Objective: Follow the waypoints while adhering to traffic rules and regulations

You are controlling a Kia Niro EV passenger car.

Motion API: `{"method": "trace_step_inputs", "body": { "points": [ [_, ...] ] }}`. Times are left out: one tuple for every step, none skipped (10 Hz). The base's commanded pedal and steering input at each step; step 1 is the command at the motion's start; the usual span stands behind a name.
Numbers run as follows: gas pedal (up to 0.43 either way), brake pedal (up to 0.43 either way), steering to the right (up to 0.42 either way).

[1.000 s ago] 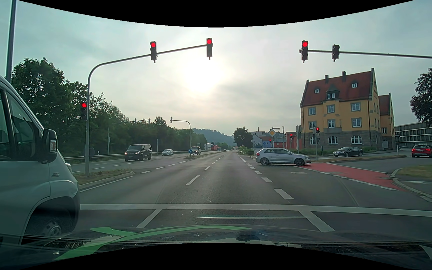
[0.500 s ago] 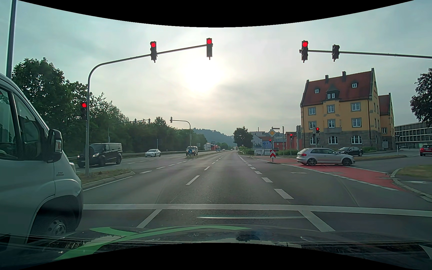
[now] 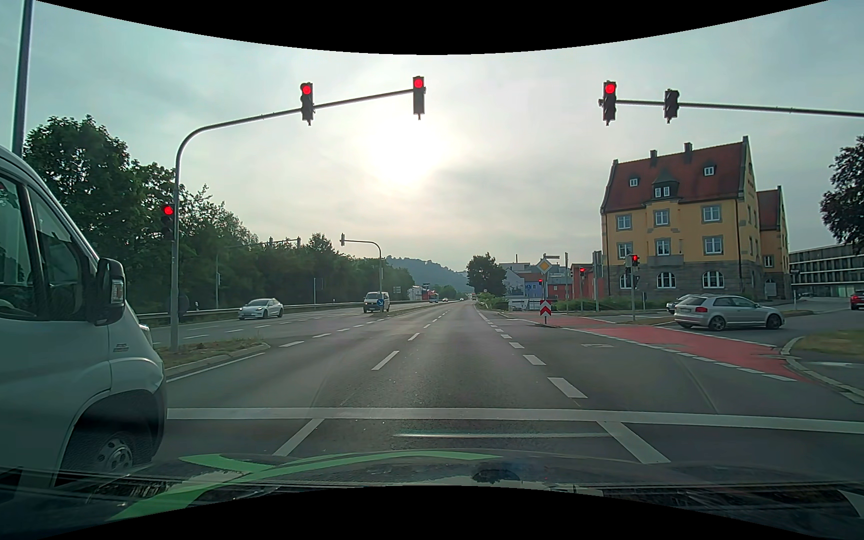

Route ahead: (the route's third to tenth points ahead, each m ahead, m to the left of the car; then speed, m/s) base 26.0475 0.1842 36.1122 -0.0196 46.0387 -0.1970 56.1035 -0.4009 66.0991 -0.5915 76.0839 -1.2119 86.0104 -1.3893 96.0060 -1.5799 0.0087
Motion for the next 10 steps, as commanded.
{"method": "trace_step_inputs", "body": {
  "points": [
    [0.000, 0.201, -0.009],
    [0.000, 0.201, -0.009],
    [0.000, 0.201, -0.008],
    [0.000, 0.201, -0.009],
    [0.000, 0.201, -0.008],
    [0.000, 0.201, -0.008],
    [0.000, 0.207, -0.008],
    [0.000, 0.207, -0.008],
    [0.000, 0.207, -0.008],
    [0.000, 0.226, -0.008]
  ]
}}
